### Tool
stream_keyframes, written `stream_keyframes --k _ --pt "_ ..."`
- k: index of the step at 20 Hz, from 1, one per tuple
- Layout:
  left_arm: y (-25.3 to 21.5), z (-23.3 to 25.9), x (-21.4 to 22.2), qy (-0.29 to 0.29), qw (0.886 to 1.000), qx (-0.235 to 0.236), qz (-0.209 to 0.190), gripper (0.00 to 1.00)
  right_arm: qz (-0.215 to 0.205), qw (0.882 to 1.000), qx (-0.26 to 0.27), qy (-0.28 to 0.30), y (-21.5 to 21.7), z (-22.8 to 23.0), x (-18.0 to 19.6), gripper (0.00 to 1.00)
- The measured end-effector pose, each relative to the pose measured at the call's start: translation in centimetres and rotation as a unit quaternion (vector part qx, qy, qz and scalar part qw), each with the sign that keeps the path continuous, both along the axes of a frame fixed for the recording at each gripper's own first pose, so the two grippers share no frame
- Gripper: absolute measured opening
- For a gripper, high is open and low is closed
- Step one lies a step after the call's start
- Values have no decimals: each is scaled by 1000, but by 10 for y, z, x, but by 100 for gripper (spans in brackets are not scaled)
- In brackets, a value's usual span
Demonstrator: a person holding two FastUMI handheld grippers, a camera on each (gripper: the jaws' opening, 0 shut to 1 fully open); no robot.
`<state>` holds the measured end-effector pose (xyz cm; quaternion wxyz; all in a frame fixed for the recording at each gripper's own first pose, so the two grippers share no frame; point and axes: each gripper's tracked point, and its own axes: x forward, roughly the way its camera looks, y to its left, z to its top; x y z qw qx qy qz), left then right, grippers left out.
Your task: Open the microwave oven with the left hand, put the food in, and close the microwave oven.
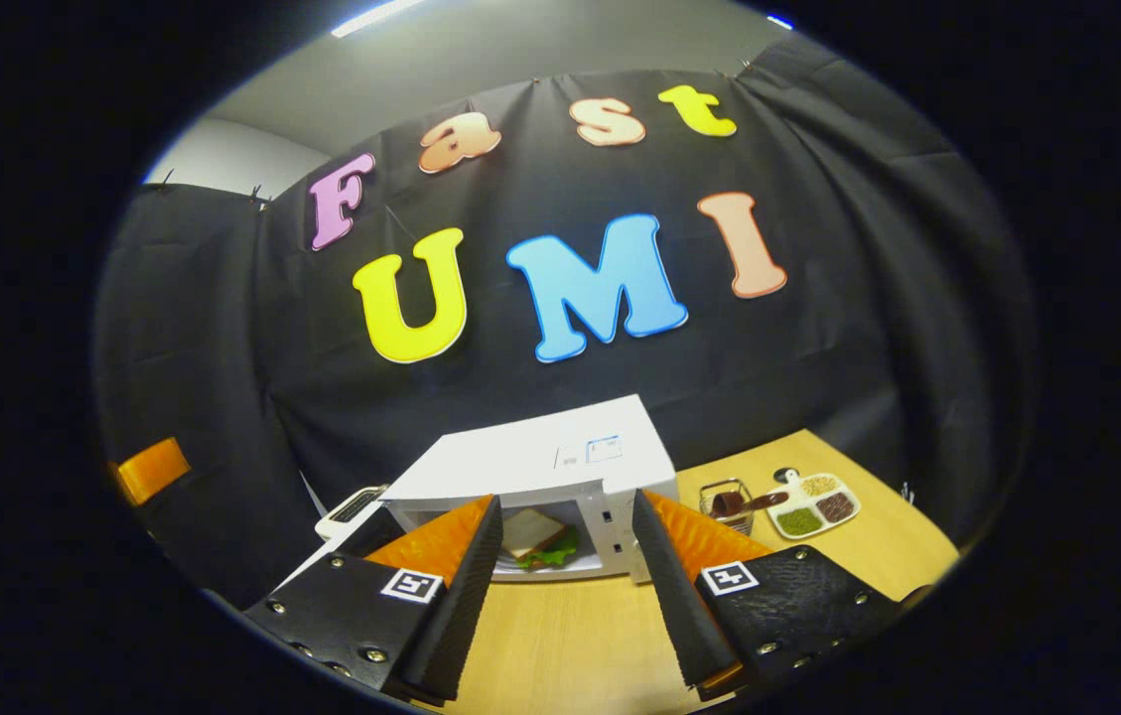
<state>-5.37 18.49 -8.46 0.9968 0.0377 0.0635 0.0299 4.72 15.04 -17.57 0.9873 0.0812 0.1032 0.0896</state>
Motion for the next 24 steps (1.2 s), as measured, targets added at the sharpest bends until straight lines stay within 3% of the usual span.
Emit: stream_keyframes --k 3,6,14,16,17,19,20,24 --pt "-1 -9 -5 10 1000 -1 2 94 -18 999 -35 -23 -22 30 -13 80" --pt "11 -18 -15 17 1000 10 15 94 -26 997 -54 -45 -34 51 -22 98" --pt "67 -41 -57 40 997 14 60 97 -26 997 -47 -62 -37 67 -44 98" --pt "84 -56 -71 61 996 13 71 94 -25 997 -48 -61 -35 67 -48 98" --pt "93 -64 -78 73 994 15 77 87 -22 997 -48 -61 -33 65 -48 98" --pt "116 -78 -97 94 990 27 103 32 -18 997 -48 -60 -32 64 -51 98" --pt "117 -86 -105 112 989 13 97 5 -17 997 -48 -58 -32 62 -50 98" --pt "136 -129 -141 170 979 6 109 7 -18 998 -35 -47 -34 60 -53 98"
